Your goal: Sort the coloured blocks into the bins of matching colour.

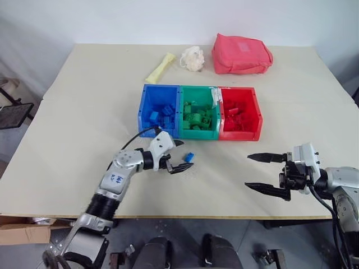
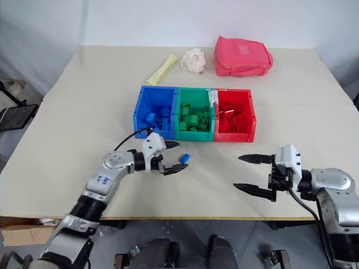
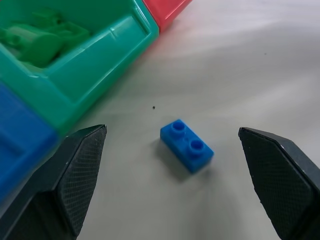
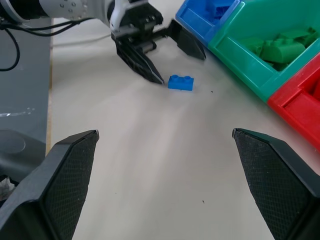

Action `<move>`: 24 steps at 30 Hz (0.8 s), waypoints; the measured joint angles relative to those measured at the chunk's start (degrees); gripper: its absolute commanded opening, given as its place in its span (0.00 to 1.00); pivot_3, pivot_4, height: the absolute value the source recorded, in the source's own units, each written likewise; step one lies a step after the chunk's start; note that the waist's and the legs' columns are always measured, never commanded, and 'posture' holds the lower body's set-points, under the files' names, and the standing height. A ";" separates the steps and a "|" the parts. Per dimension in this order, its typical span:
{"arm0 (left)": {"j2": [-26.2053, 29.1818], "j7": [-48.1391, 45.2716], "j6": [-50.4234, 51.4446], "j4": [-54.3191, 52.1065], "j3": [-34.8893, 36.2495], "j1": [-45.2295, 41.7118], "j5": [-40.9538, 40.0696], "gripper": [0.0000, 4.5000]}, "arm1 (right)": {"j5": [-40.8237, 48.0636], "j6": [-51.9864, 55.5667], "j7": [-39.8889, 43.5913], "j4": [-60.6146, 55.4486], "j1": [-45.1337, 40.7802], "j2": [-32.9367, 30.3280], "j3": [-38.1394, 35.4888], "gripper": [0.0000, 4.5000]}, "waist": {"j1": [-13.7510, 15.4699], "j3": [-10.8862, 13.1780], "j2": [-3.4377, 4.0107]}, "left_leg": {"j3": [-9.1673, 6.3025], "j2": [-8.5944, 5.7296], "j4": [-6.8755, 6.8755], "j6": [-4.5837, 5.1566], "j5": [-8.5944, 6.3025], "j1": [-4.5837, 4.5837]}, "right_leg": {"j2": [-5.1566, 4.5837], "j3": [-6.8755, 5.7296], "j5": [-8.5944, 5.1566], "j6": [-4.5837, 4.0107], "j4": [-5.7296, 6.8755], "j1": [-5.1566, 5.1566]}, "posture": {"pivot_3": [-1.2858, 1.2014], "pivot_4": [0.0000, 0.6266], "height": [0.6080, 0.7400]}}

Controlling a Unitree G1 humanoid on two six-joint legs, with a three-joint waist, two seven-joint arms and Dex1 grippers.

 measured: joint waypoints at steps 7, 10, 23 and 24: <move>-0.42 -1.43 -1.65 2.34 -1.57 -1.14 2.08 0.45 | 0.03 0.18 -2.10 -1.71 1.52 -0.63 -1.72 1.00 | 0.09 0.00 0.00 | 0.01 0.01 -0.01 0.00 0.00 0.00 | 0.00 0.01 0.00 0.00 -0.01 0.00 | 0.52 0.24 1.00; -0.39 -1.68 -1.04 1.97 -1.56 -1.12 2.13 0.25 | 0.06 0.24 -2.29 -1.98 1.74 -0.69 -1.74 1.00 | 0.22 0.00 0.00 | 0.00 0.00 0.00 0.01 0.00 0.00 | -0.01 0.01 0.00 0.00 -0.02 0.01 | 0.52 0.24 1.00; 3.39 0.79 10.19 -13.86 8.25 -0.82 -4.88 0.11 | 0.20 1.25 -2.70 -2.02 0.72 -1.05 -1.74 1.00 | 0.15 0.00 0.00 | -0.06 0.04 0.01 0.00 0.00 0.00 | 0.00 0.11 0.00 0.00 -0.02 0.01 | 0.52 0.24 1.00; 3.87 1.23 10.40 -13.85 9.27 -1.60 -5.11 0.11 | 0.20 1.27 -2.68 -1.97 0.39 -1.05 -1.74 1.00 | 0.16 0.00 0.00 | -0.06 0.03 0.01 0.00 0.00 0.00 | 0.00 0.07 0.00 0.00 -0.02 0.01 | 0.52 0.24 1.00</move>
